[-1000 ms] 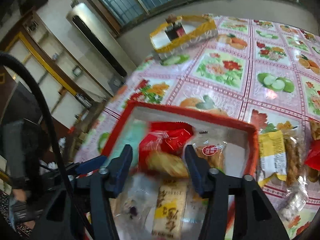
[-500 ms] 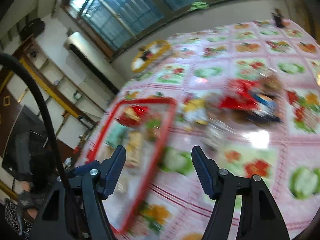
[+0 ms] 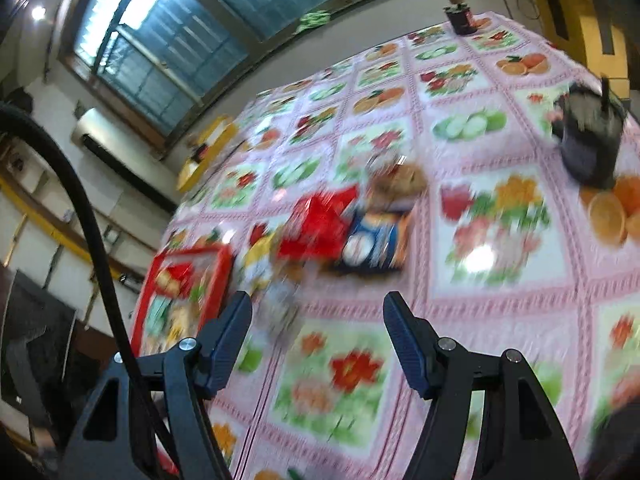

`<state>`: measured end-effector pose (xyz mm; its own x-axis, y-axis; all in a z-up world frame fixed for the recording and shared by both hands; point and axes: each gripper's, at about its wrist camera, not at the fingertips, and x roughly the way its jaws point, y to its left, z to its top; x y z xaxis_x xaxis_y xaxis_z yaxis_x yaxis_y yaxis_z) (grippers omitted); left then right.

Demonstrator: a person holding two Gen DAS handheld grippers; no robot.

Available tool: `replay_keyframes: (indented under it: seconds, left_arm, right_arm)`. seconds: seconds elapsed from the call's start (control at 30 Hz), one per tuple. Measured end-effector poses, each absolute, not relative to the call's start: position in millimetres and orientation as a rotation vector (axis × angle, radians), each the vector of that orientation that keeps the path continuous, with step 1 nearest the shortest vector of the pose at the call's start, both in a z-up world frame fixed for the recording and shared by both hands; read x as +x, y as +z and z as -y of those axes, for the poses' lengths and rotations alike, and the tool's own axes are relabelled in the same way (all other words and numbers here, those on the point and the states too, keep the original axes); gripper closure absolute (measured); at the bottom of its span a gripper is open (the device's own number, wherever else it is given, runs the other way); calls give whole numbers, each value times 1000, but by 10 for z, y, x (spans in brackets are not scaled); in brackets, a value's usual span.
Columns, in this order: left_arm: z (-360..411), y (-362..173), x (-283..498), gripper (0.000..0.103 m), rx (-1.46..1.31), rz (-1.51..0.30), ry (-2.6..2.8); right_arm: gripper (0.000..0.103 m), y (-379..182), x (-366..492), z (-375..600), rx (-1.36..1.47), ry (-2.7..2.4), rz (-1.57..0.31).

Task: Organize snacks
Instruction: 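Grasp a clear rice cake pack with the left gripper while the right gripper approaches the red bags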

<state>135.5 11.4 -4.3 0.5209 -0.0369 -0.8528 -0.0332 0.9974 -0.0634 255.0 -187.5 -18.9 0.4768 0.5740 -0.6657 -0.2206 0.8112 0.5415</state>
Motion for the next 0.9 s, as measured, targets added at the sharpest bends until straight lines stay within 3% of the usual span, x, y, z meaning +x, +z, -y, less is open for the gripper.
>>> replay_keyframes:
  seconds: [0.27, 0.53, 0.6, 0.7, 0.9]
  left_arm:
    - [170, -292, 2020, 28, 24, -1074, -2]
    - [406, -497, 2239, 43, 96, -1115, -60]
    - [456, -562, 2263, 60, 107, -1136, -61]
    - [434, -585, 2245, 66, 70, -1136, -52]
    - [202, -329, 1834, 68, -67, -1100, -87]
  right_arm:
    - [35, -172, 3056, 1669, 455, 525, -938]
    - [35, -383, 3058, 1681, 499, 518, -999]
    - [35, -356, 3046, 1666, 493, 529, -990]
    - [35, -357, 3043, 1629, 484, 541, -995]
    - [35, -395, 3075, 1544, 459, 547, -1005]
